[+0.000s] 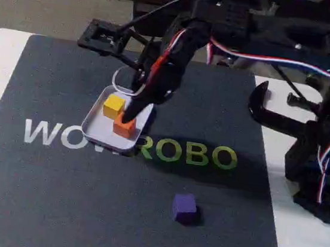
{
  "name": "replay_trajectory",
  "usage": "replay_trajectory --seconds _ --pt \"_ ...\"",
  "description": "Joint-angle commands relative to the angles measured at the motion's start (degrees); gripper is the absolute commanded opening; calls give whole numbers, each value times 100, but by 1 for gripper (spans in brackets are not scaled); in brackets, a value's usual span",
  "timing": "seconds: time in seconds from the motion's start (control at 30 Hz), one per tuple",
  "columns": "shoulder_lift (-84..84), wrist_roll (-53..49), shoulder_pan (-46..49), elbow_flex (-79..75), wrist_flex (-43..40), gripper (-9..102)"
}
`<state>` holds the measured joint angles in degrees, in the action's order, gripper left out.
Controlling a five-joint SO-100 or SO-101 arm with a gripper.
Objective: Move blocks one by one until all three blocks are in the tray.
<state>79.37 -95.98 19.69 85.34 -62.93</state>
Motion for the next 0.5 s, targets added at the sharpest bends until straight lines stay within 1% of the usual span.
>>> replay_trajectory --seconds 0.0,0.07,0.13,0.27,0.37,0.47 --pt "932 -606 -132 62 -703 18" --pt "1512 -993 -229 343 -1107 18" --pt "2197 -1397 -334 861 -1274 18" --pt "3507 -2030 -448 2232 -1222 18" --pt "4113 -2101 -563 2971 -1143 18" --pt "4535 -2118 -729 3577 -853 18"
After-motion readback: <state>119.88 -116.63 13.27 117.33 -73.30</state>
